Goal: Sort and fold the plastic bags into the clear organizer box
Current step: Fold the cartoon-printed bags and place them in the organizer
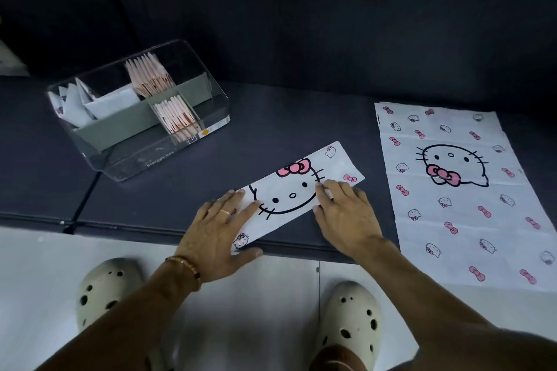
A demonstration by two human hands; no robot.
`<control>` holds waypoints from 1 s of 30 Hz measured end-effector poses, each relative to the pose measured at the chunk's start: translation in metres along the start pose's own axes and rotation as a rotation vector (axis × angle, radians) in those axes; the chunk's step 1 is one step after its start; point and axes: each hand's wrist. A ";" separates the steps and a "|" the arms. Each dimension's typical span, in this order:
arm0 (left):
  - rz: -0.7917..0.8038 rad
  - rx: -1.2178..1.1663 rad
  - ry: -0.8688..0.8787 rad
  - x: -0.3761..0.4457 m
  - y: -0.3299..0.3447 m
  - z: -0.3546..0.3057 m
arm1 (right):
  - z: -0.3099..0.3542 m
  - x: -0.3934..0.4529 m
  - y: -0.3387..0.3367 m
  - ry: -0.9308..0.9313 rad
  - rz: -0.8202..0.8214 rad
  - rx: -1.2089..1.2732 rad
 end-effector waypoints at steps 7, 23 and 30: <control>0.130 -0.003 0.152 0.001 -0.010 0.014 | 0.011 0.008 -0.005 -0.071 0.051 0.079; 0.172 -0.976 -0.451 0.055 -0.048 -0.006 | 0.019 0.021 -0.003 0.548 0.051 0.964; -0.107 -0.634 -0.549 0.067 -0.018 -0.033 | 0.015 0.022 0.003 0.740 -0.024 0.927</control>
Point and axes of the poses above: each hand's wrist, its own x-axis towards the middle knuckle, its own y-axis out of the palm, z = x × y, and after that the axes turned 13 degrees about -z, right-handed
